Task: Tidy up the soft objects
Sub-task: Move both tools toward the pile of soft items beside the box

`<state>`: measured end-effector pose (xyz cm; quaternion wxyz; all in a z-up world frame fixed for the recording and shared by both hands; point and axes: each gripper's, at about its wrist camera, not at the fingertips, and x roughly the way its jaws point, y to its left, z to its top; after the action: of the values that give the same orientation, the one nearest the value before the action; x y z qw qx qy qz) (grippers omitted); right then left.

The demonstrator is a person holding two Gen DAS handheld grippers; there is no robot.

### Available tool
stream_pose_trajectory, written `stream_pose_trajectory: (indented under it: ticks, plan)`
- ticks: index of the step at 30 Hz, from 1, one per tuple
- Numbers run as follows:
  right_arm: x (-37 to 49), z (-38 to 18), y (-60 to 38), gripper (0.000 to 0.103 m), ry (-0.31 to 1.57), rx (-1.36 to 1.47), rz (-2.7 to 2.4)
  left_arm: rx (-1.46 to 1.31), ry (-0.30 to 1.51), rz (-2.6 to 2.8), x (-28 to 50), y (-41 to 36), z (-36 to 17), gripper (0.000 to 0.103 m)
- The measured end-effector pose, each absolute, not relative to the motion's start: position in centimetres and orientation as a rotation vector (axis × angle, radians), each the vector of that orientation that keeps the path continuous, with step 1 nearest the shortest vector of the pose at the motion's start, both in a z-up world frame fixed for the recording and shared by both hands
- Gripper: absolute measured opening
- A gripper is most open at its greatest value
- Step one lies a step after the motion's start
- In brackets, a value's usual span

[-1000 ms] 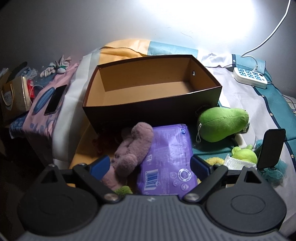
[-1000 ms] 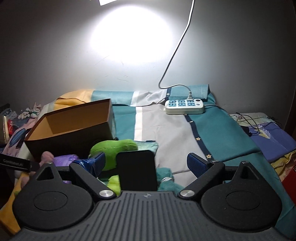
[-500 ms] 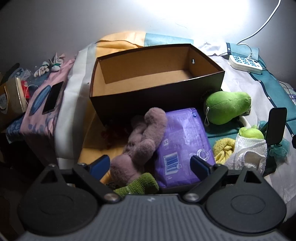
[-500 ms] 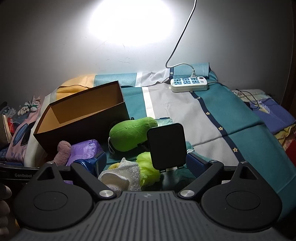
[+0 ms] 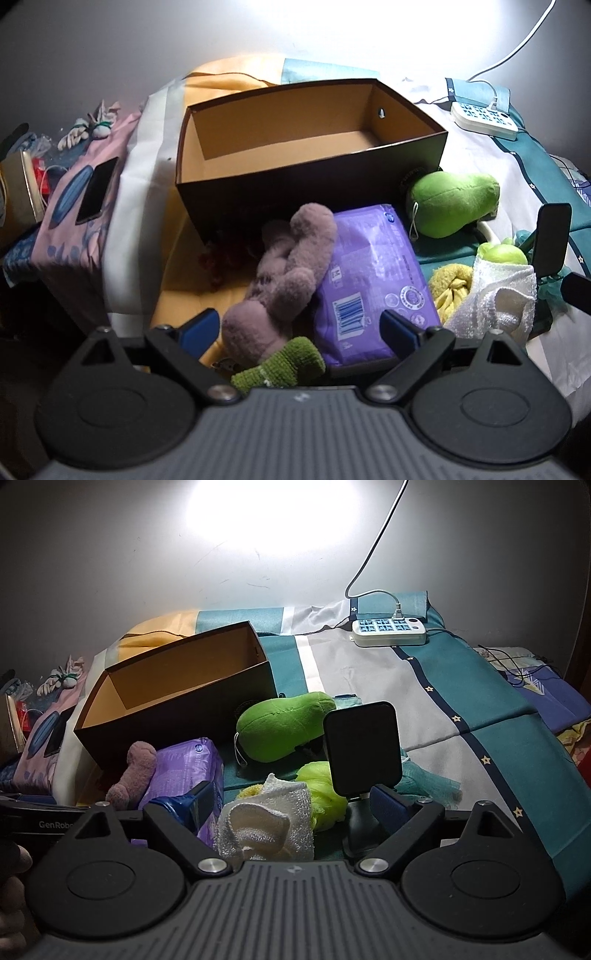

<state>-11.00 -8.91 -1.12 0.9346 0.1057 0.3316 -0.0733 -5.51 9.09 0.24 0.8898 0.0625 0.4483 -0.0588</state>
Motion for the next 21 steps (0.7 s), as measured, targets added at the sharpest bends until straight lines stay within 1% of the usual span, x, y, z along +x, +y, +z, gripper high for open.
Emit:
stream_pose_trajectory:
  ticks: [21]
  plan:
    - [-9.9,-2.0,-8.5,0.073,0.719,0.196,-0.146,0.111,0.945,-0.1,-5.0,10.0,-0.3,0.092]
